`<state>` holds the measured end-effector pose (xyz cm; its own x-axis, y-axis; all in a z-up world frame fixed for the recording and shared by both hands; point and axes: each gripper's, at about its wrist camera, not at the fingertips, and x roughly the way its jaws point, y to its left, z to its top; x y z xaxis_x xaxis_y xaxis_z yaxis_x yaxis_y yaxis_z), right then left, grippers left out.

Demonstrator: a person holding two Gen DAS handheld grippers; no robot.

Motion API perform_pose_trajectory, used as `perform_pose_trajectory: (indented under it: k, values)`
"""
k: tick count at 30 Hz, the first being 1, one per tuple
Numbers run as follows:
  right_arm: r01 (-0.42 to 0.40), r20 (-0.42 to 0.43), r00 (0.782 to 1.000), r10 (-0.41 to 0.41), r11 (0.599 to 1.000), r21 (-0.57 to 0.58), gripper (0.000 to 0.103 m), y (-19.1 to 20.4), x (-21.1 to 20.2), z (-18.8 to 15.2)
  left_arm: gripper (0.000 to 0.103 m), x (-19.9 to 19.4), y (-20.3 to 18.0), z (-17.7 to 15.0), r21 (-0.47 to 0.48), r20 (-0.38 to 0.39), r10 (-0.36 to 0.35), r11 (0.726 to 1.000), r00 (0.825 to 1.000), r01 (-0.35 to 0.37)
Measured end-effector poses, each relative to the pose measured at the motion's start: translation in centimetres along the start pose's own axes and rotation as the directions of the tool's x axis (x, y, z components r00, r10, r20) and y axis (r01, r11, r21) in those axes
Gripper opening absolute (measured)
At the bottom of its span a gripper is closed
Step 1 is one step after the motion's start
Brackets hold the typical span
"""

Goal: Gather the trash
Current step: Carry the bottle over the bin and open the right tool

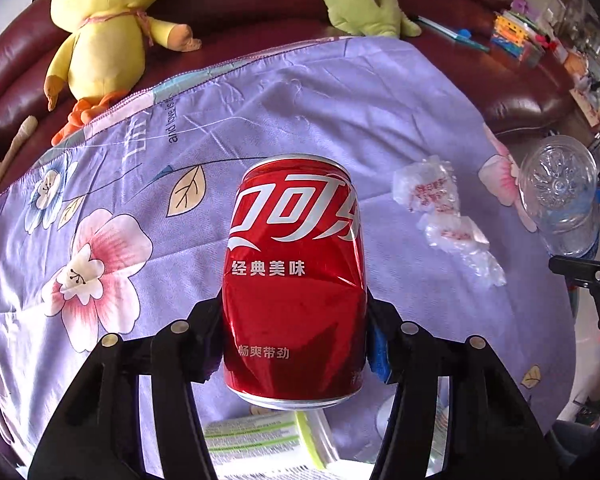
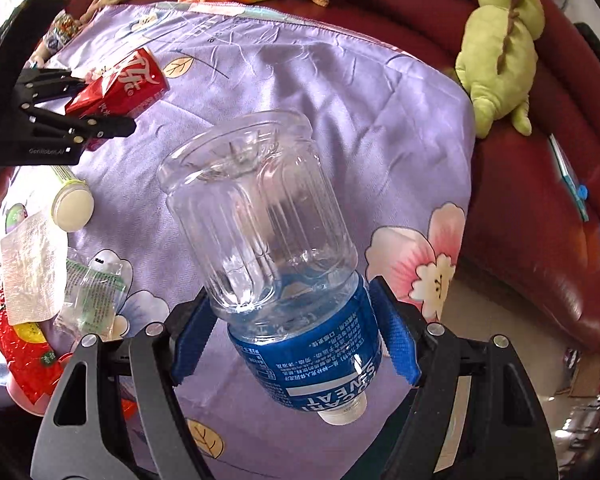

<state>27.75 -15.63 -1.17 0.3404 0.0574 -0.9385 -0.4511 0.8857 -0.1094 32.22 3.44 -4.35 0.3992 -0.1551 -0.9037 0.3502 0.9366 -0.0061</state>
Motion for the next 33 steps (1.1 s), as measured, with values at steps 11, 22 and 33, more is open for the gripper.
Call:
perform_pose_trajectory:
  k: [11, 22, 33]
  values:
    - [-0.029, 0.083, 0.997, -0.001, 0.933, 0.358, 0.072, -6.5, -5.7, -13.2, 0.057, -6.2, -13.3, -3.6, 0.113, 0.026, -0.155, 0.982, 0.988, 0.151]
    - [-0.025, 0.123, 0.99, -0.066, 0.783, 0.622, 0.072, -14.8, -7.7, -27.3, 0.057, -4.7, -27.5, -4.9, 0.247, -0.06, -0.239, 0.937, 0.969, 0.247]
    - [-0.103, 0.117, 0.993, 0.029, 0.704, 0.703, 0.072, -18.9, -3.2, -30.8, 0.057, -0.8, -35.8, -4.4, 0.311, -0.143, -0.259, 0.904, 0.955, 0.291]
